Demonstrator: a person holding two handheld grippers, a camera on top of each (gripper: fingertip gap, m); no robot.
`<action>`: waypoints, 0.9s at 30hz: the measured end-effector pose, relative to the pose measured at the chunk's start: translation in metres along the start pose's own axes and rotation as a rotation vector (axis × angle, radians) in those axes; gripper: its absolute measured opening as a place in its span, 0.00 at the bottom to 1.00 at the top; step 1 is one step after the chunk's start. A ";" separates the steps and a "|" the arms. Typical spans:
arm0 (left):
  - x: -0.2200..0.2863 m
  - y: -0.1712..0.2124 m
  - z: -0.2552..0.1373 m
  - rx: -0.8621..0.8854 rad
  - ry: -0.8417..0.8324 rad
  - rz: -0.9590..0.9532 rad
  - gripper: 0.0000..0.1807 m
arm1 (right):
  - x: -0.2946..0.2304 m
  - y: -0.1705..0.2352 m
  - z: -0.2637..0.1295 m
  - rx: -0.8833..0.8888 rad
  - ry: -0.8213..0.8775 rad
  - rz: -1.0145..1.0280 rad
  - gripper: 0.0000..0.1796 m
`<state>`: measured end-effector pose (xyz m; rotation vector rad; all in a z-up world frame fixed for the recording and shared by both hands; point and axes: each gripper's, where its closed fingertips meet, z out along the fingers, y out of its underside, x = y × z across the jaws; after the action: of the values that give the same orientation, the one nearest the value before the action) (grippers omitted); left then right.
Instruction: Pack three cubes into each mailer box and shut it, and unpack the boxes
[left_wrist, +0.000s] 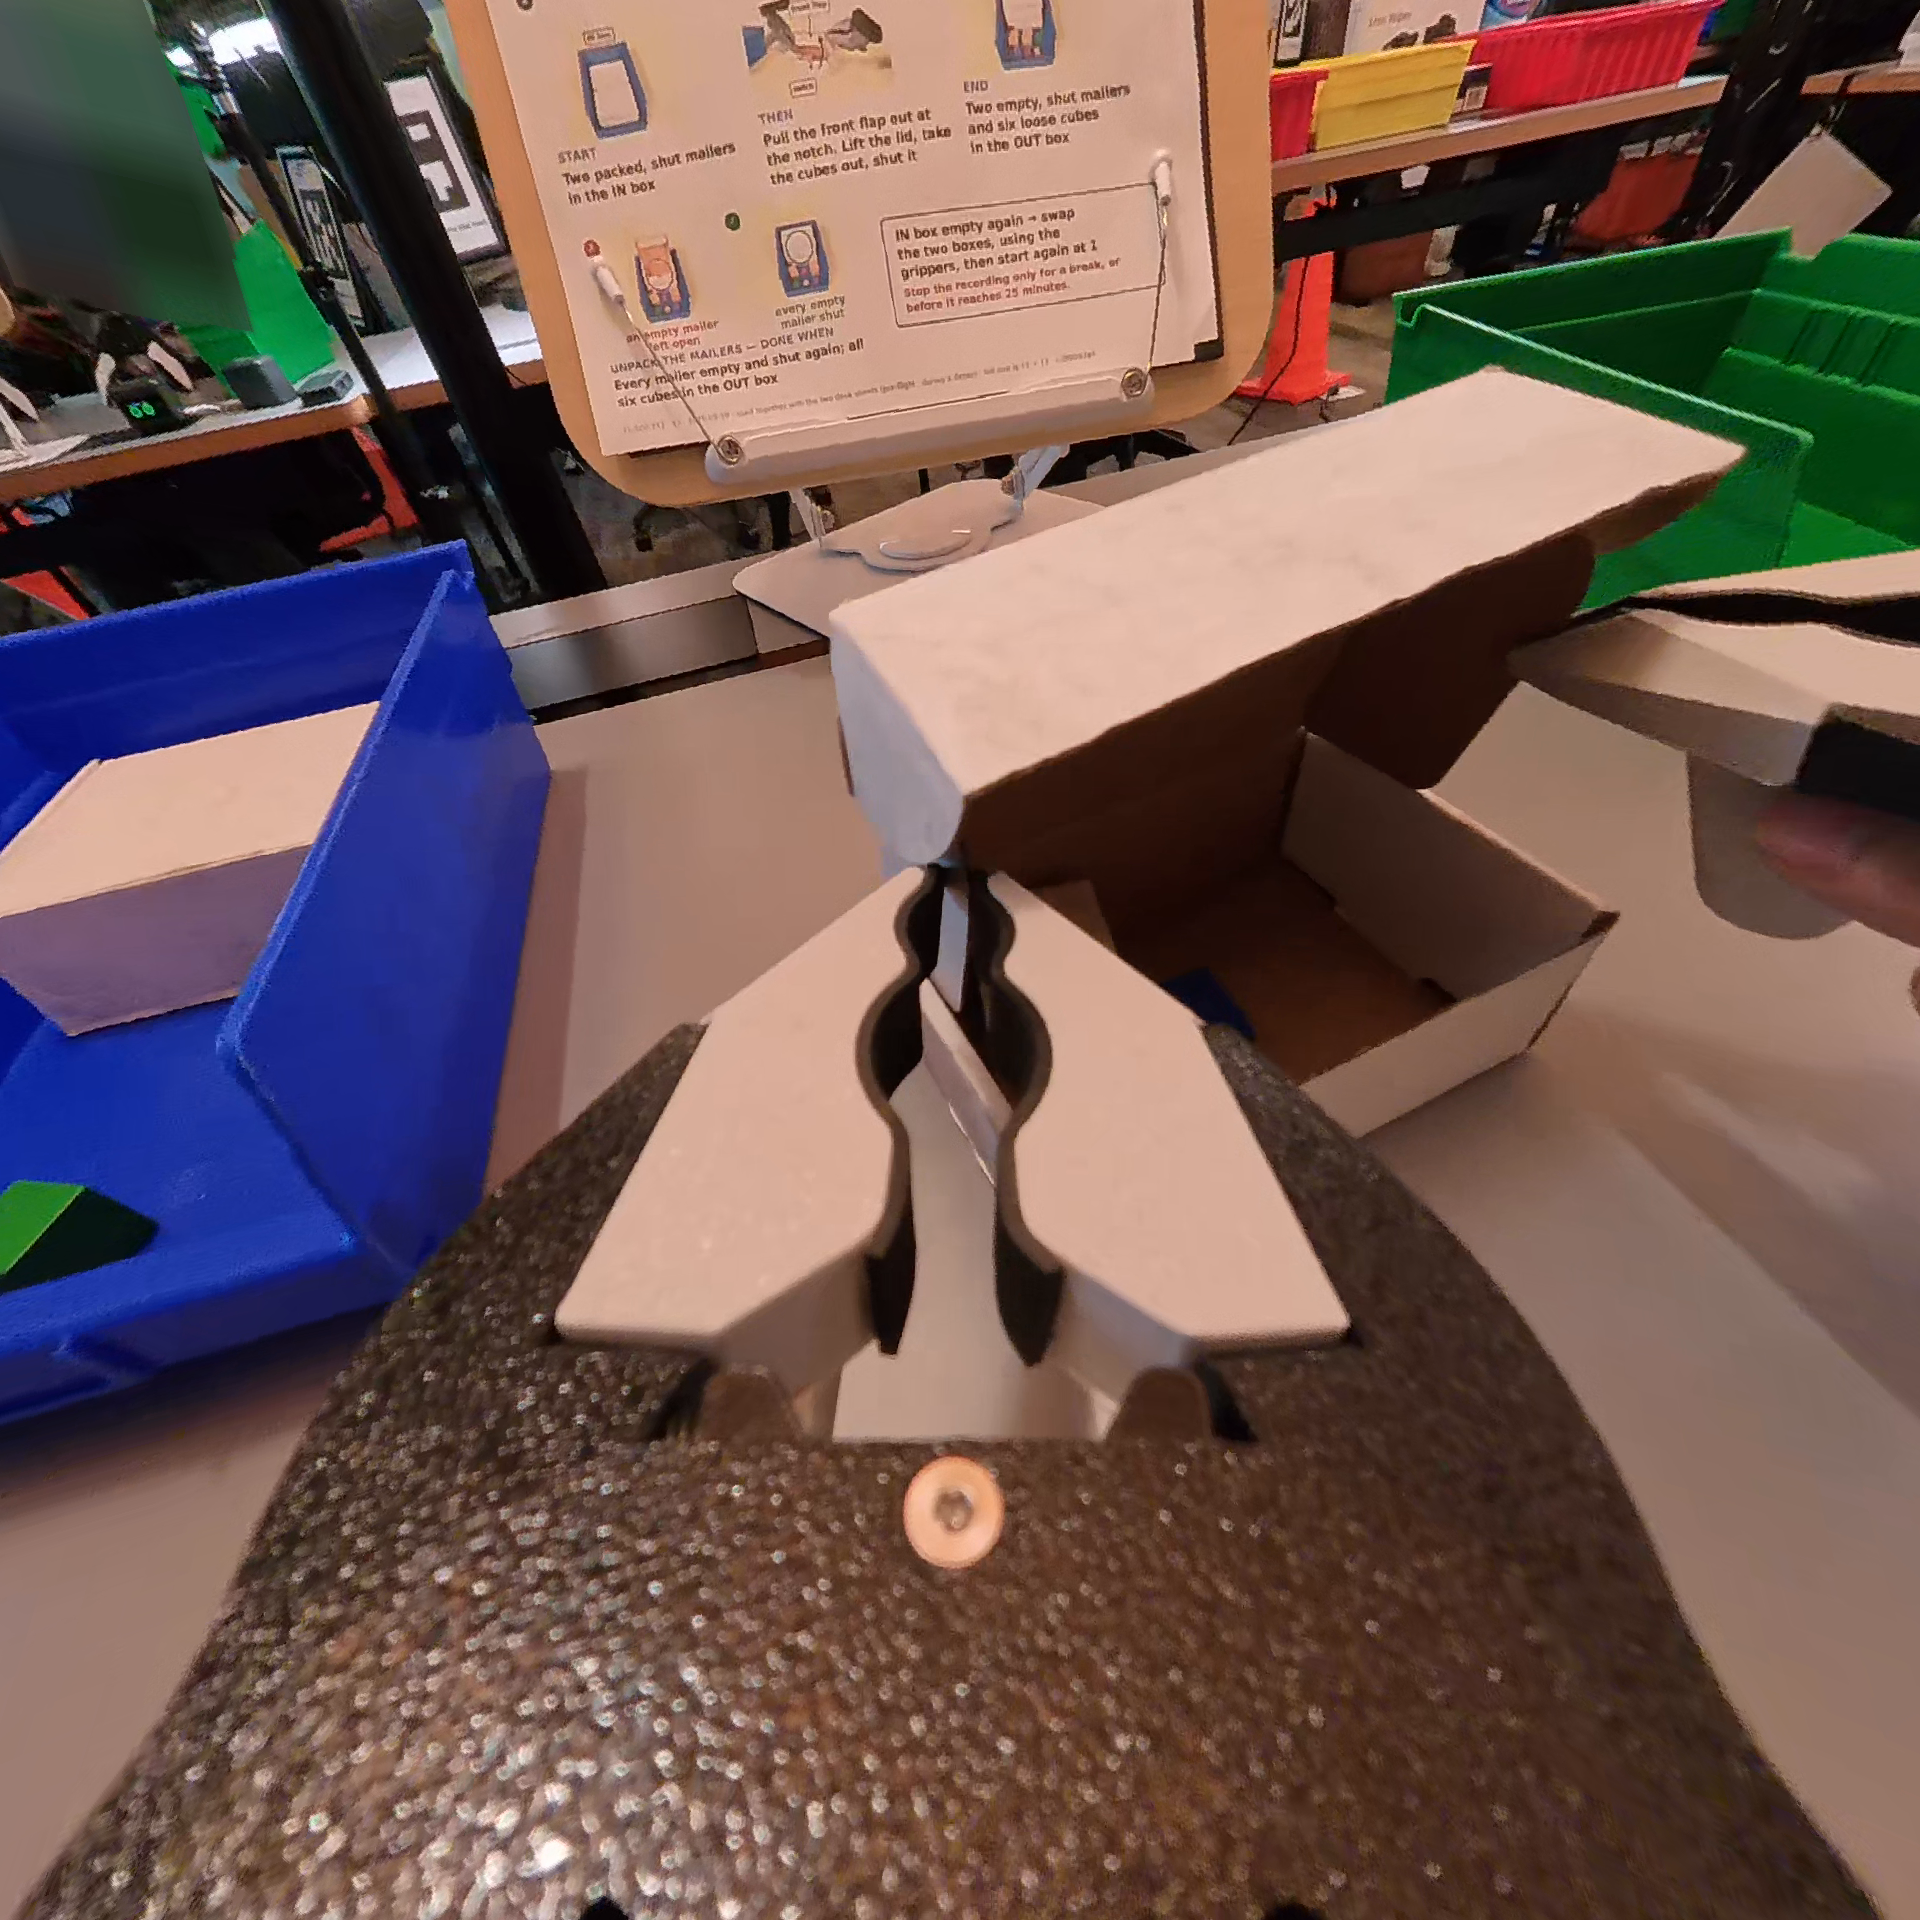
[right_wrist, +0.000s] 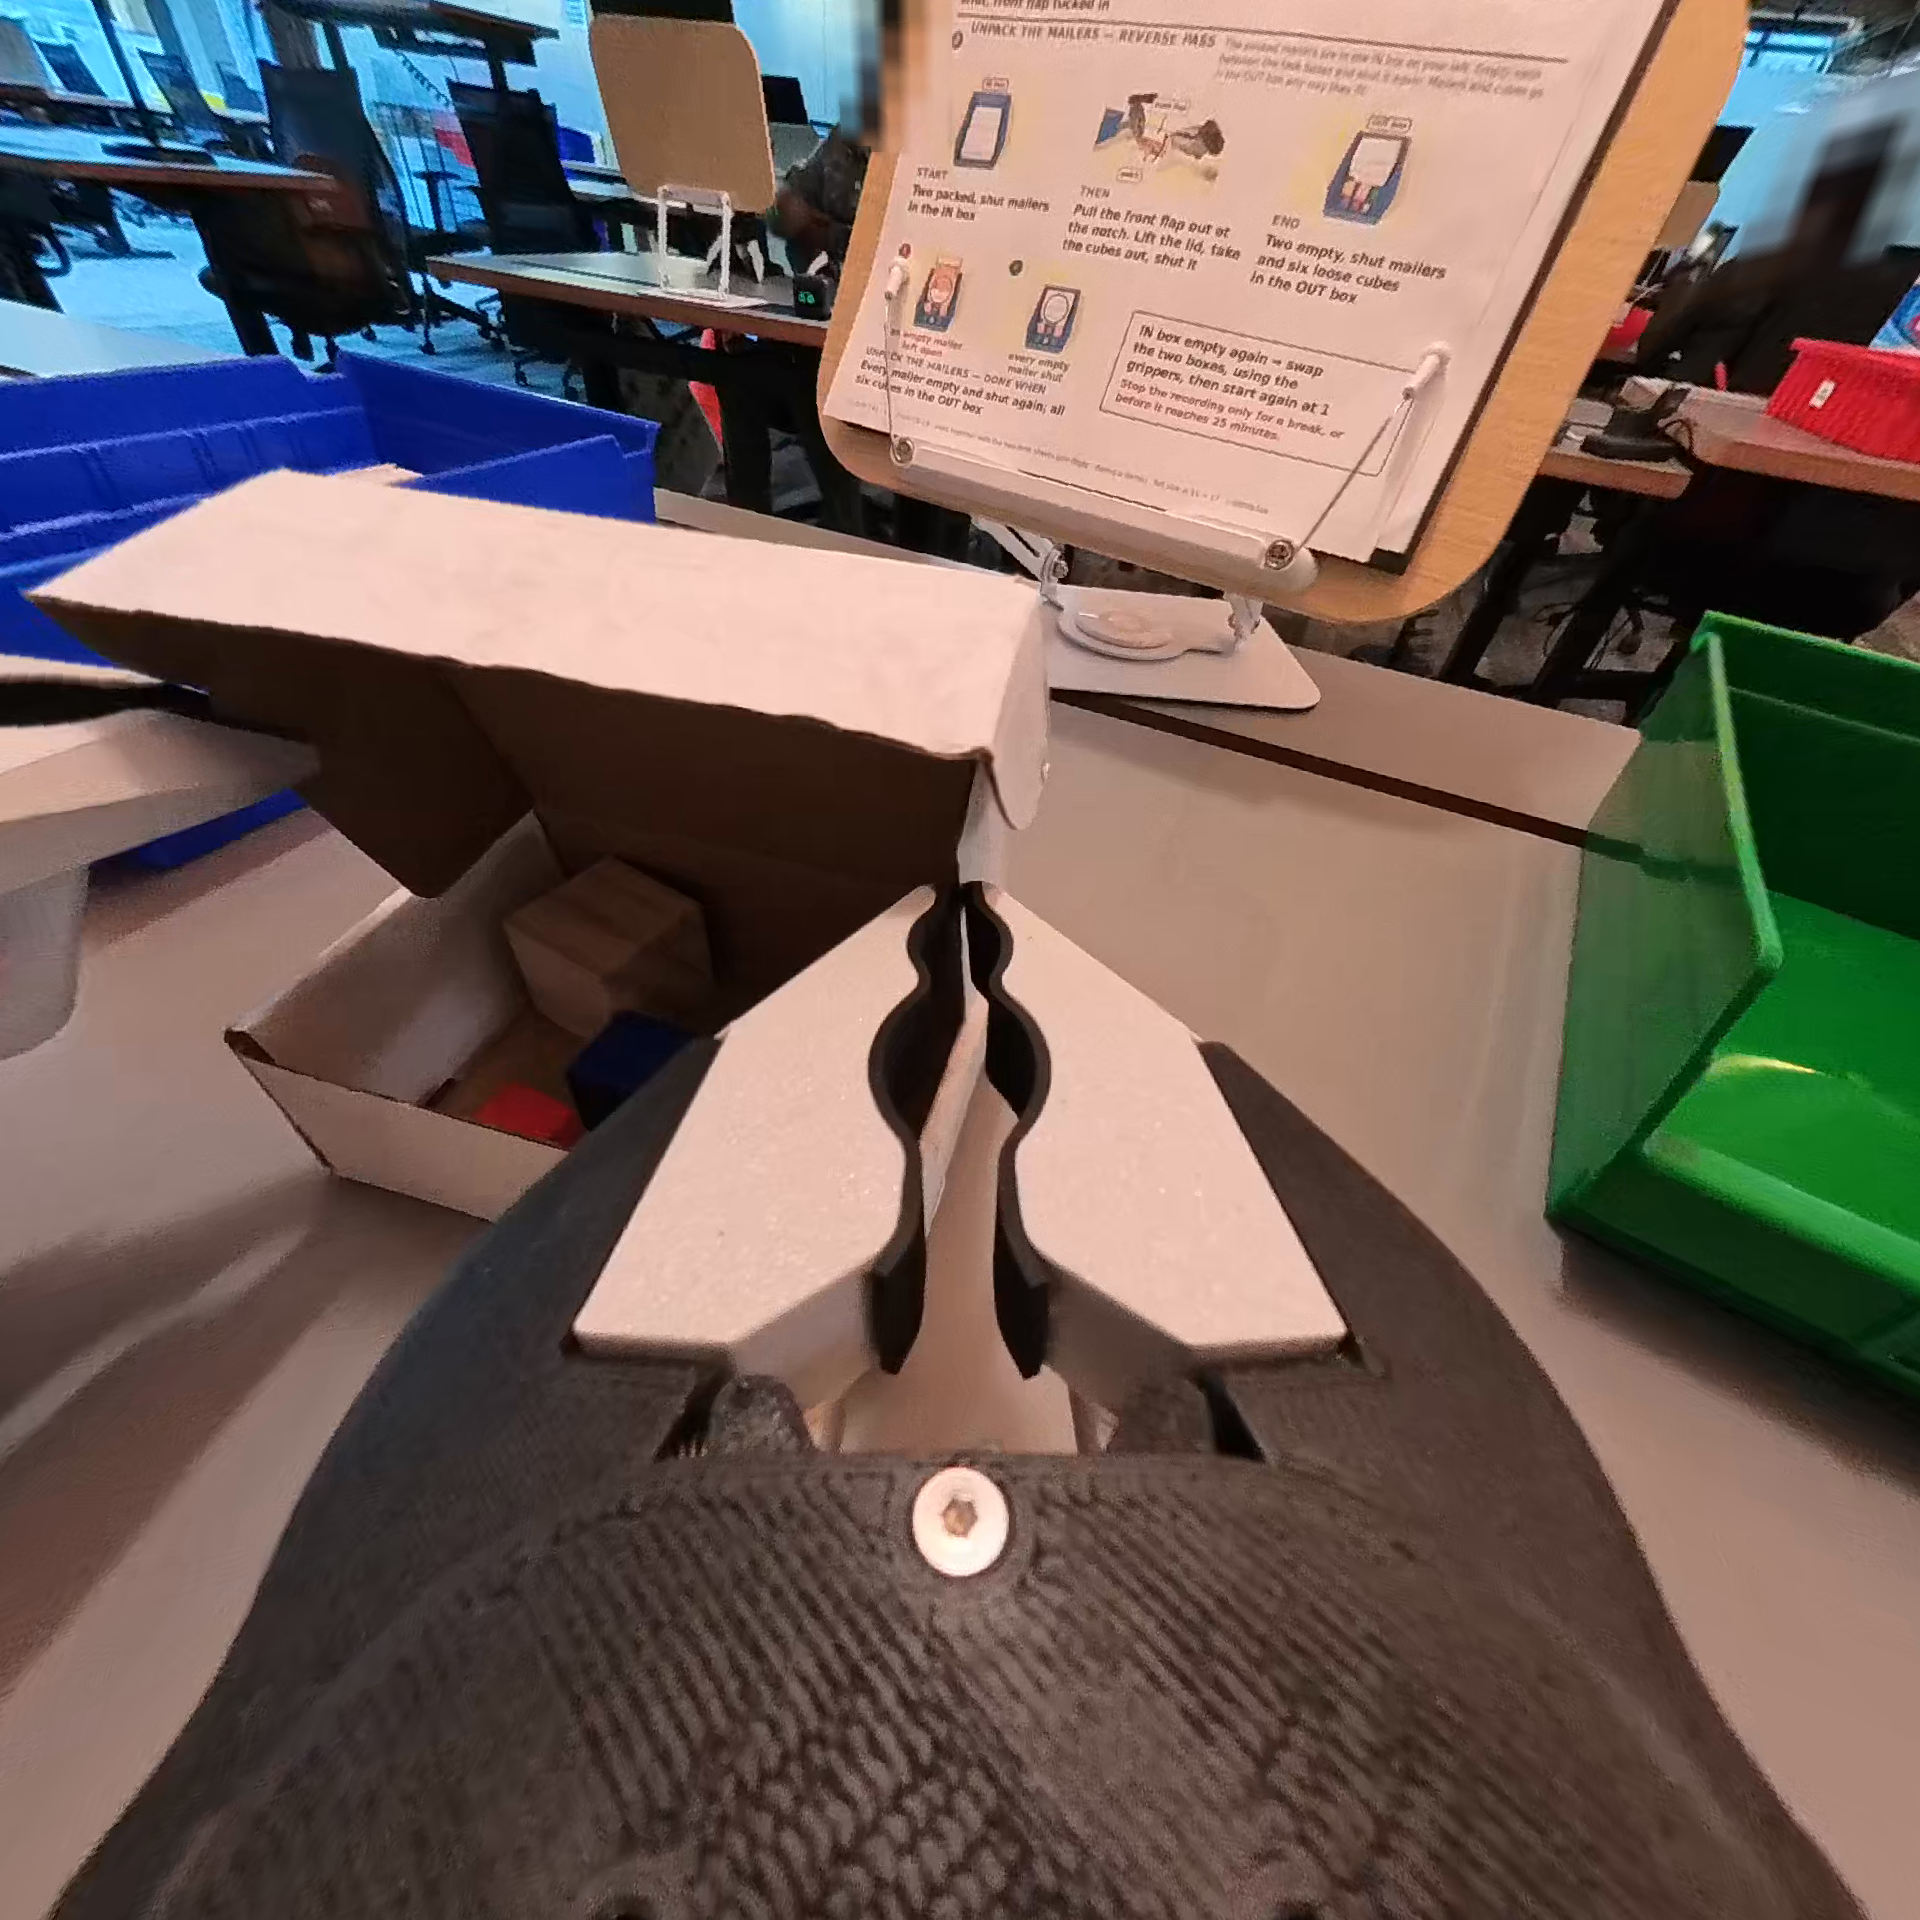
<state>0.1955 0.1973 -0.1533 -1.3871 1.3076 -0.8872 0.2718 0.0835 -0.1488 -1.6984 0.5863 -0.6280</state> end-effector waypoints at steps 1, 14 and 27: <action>0.000 0.000 0.000 0.001 -0.002 0.011 0.01 | 0.000 0.000 0.001 -0.003 0.005 -0.009 0.00; 0.008 0.016 -0.006 -0.032 0.007 0.059 0.01 | -0.003 0.018 -0.003 -0.065 -0.064 0.009 0.00; 0.018 0.029 -0.006 -0.061 -0.008 0.124 0.00 | -0.012 -0.021 -0.047 0.155 0.268 -0.910 0.40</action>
<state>0.1848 0.1809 -0.1822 -1.3388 1.4090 -0.7632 0.2324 0.0627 -0.1209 -1.6957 -0.1019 -1.5166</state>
